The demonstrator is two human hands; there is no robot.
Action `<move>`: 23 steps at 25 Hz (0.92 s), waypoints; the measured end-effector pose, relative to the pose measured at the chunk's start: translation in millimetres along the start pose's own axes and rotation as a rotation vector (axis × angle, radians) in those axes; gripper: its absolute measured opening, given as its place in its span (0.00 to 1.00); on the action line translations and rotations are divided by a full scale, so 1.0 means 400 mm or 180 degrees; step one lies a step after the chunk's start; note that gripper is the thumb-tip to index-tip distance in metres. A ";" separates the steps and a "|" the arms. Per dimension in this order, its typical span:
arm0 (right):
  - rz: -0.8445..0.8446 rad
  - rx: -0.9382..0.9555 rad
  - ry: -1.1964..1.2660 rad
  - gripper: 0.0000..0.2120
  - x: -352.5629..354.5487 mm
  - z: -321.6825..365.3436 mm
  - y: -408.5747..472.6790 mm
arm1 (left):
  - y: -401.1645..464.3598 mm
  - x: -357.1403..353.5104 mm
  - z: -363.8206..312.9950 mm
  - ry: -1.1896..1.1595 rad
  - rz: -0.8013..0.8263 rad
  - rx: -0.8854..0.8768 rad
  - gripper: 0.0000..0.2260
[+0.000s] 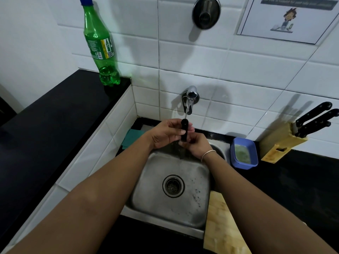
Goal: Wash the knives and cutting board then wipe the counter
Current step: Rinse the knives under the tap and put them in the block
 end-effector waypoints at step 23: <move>0.0044 -0.0144 -0.0377 0.14 -0.018 -0.054 -0.038 | -0.062 0.153 -0.180 0.2352 -0.3556 -0.0886 0.15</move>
Point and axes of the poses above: each hand's wrist, its own y-axis towards the middle knuckle, its own x-axis out of the back of the hand, z = x × y, the point moved 9 cm from there along y, towards the middle knuckle, and after that the axes turned 5 degrees about -y, right-handed, at the moved point
